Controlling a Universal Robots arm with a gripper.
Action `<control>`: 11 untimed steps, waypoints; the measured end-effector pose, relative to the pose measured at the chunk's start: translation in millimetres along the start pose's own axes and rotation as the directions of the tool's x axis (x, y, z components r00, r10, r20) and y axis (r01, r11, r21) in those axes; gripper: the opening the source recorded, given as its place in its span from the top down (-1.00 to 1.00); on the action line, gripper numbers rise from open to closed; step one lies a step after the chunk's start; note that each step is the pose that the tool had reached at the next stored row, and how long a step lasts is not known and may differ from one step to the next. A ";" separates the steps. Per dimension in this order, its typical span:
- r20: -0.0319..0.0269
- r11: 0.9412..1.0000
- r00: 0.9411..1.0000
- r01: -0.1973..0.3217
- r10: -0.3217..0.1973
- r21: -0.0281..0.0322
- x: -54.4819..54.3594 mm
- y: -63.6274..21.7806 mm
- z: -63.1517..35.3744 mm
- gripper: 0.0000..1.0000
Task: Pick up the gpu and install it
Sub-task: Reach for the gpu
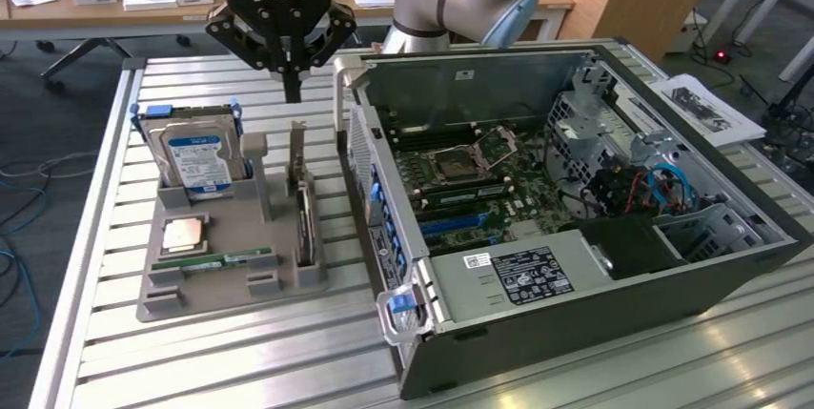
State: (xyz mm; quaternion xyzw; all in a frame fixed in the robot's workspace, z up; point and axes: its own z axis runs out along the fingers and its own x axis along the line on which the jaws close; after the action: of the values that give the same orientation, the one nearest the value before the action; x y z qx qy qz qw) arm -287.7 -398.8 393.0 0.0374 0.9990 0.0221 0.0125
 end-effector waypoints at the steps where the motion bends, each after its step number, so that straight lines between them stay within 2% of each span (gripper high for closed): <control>1: 0.000 1.000 1.000 0.000 0.000 0.000 0.0 -0.1 0.0 0.79; 6: 0.000 1.000 1.000 0.000 0.000 0.000 -0.2 -3.7 -0.2 0.79; 11: 0.000 1.000 1.000 0.000 0.000 0.000 -0.5 -12.1 -0.5 0.79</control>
State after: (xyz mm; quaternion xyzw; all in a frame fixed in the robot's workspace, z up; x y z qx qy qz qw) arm -288.1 -411.0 393.0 0.0374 0.9990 0.0221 0.0125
